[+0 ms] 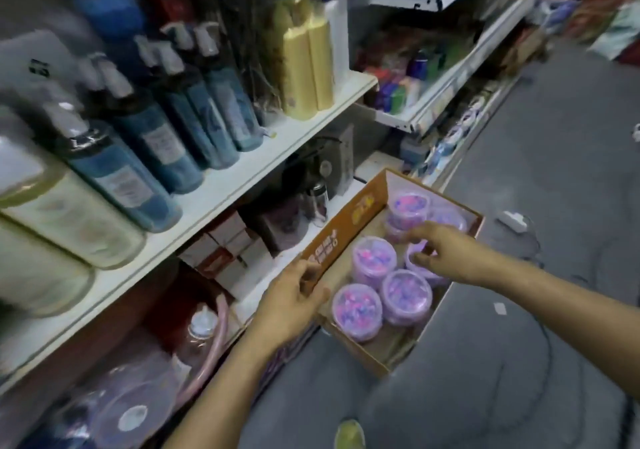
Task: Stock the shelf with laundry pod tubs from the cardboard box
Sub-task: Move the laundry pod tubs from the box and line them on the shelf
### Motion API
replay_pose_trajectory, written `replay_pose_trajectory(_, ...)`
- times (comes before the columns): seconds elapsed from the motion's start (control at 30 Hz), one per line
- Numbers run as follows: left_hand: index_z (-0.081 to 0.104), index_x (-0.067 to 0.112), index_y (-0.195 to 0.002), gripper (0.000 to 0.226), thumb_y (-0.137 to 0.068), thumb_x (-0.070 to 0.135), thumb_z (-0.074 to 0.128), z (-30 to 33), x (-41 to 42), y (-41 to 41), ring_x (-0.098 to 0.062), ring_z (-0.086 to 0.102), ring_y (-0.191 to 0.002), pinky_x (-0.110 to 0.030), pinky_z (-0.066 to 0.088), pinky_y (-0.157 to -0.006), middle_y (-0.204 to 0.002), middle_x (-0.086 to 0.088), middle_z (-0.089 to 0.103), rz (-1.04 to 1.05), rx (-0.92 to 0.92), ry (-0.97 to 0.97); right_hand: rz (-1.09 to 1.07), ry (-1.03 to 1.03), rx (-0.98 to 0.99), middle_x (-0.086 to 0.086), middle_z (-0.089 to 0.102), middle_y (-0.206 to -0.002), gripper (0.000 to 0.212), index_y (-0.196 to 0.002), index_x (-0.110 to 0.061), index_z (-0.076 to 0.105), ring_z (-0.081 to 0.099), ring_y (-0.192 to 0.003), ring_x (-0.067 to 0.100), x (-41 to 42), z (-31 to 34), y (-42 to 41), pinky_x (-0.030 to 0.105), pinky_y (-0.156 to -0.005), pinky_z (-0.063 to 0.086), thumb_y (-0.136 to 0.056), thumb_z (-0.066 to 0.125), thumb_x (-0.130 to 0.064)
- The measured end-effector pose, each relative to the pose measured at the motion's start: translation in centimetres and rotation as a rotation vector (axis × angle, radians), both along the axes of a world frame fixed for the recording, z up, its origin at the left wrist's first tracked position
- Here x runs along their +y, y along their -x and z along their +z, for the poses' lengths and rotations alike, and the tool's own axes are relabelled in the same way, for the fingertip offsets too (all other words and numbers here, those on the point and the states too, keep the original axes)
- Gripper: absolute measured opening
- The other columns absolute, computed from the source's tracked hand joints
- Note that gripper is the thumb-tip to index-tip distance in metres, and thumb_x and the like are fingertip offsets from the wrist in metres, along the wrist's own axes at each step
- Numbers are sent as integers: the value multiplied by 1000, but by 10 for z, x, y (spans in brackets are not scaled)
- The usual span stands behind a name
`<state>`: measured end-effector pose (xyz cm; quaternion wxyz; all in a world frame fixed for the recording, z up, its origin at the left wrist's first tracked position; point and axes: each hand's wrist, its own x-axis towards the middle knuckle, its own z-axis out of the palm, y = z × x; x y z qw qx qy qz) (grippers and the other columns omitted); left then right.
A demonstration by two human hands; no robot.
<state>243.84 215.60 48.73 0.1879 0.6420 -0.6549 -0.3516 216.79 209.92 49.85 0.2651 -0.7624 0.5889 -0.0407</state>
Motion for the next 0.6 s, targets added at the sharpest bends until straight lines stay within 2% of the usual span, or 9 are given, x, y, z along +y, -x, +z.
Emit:
replay_pose_trajectory(0.17, 56, 18, -124, 42, -85, 29, 67, -87, -33, 19, -11, 57, -96, -25, 46, -86, -121, -1, 58, -74, -59, -224, -116, -269, 88, 9, 53, -131, 52, -133, -17, 51, 57, -111, 24, 6, -89, 30, 25, -93, 40, -84, 67, -22)
replay_pose_trajectory(0.3, 51, 19, -130, 50, -85, 31, 68, -138, -65, 33, -19, 57, -106, -37, 49, -94, -129, -5, 53, -22, -44, -358, -151, -321, 150, 9, 40, -141, 72, -142, -22, 38, 43, -126, 30, -4, -148, 24, 35, -103, 39, -78, 71, -34)
replay_pose_trajectory(0.43, 31, 19, -145, 66, -89, 39, 61, -180, -92, 37, -24, 43, -129, -39, 41, -103, -146, -4, 37, -243, -358, -377, -105, -244, 285, 8, 25, -149, 90, -145, -26, 23, 32, -132, 34, -11, -194, 6, 43, -102, 39, -72, 71, -49)
replay_pose_trajectory(0.5, 31, 16, -144, 65, -91, 42, 57, -195, -101, 37, -25, 45, -128, -40, 42, -100, -146, -6, 39, -288, -446, -395, -73, -244, 365, 8, 13, -155, 100, -148, -26, 13, 21, -138, 36, -9, -212, -1, 46, -106, 34, -70, 70, -54)
replay_pose_trajectory(0.6, 50, 14, -125, 42, -94, 42, 53, -207, -107, 40, -21, 62, -99, -34, 55, -78, -121, -8, 58, -298, -450, -476, -35, -249, 467, 8, -5, -158, 112, -150, -24, -6, 0, -144, 39, -4, -230, -3, 49, -111, 24, -73, 68, -54)
